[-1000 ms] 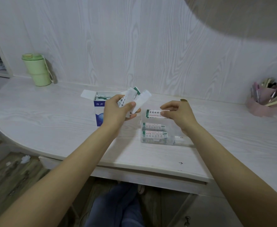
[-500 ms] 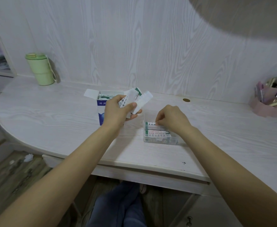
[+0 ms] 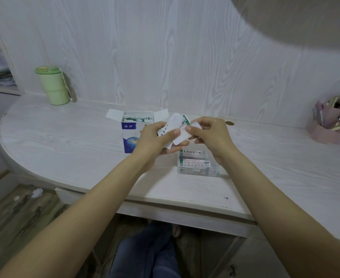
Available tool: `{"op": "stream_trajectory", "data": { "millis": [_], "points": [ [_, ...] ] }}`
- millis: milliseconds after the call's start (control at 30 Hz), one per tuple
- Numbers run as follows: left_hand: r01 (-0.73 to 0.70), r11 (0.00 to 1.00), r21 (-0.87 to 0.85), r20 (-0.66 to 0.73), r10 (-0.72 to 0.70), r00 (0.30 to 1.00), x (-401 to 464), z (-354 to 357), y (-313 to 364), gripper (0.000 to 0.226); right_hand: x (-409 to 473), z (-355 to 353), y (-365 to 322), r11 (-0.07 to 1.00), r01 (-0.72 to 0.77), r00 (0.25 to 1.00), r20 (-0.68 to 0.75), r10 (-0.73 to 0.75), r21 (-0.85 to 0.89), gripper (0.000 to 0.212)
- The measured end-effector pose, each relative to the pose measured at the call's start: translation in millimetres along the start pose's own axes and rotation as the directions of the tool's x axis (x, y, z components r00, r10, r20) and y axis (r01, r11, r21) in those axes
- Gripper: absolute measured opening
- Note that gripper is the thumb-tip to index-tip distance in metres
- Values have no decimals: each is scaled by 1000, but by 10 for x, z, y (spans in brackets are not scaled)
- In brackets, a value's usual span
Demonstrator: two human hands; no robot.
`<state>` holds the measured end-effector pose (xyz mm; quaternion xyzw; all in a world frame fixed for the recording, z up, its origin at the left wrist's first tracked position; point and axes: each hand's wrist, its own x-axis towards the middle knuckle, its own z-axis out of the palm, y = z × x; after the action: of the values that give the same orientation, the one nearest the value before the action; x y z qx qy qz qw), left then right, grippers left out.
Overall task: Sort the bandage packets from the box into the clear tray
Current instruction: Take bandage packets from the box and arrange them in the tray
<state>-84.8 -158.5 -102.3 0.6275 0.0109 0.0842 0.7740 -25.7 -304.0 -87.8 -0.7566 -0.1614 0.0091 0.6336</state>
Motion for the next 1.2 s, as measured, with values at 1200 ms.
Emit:
{"op": "stream_trajectory", "data": {
  "millis": [1200],
  "points": [
    [-126,938,322,-19,139,990,69,-31,-12,20,-66,145,-33,996,84,994,-75,-85,-8,24]
  ]
}}
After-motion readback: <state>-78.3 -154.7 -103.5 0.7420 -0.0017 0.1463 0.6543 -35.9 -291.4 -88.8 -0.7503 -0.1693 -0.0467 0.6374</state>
